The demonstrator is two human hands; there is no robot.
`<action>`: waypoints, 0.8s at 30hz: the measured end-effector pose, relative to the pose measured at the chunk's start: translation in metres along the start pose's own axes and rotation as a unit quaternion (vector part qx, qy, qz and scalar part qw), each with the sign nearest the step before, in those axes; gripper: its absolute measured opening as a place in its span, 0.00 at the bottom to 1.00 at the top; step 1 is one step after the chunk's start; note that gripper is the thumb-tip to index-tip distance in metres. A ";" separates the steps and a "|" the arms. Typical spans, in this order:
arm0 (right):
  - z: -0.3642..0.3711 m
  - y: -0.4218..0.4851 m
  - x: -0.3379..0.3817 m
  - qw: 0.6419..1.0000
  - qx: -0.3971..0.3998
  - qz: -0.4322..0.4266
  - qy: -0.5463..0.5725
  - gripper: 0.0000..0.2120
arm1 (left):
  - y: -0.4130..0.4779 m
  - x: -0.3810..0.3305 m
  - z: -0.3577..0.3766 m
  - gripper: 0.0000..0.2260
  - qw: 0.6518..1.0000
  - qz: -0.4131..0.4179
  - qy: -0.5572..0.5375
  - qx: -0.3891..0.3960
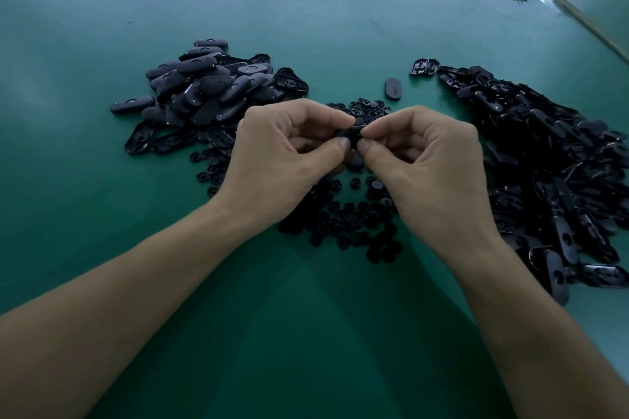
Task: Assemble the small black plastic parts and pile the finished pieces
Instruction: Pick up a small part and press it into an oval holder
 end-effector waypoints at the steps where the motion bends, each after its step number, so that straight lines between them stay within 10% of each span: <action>1: 0.000 0.000 0.000 1.000 0.001 -0.002 -0.005 0.09 | 0.000 0.000 0.000 0.10 1.000 0.001 0.003 0.000; 24: 0.002 -0.003 0.004 0.999 0.004 -0.015 -0.039 0.10 | 0.000 0.002 0.002 0.10 1.000 0.007 0.023 -0.005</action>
Point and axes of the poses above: each hand's wrist, its own y-axis towards the middle knuckle, its own z-axis out of the palm, x = y × z, the point moved 1 cm from there along y, towards the middle knuckle, and after that the axes turned 10 degrees about y, right-handed, at the moved point
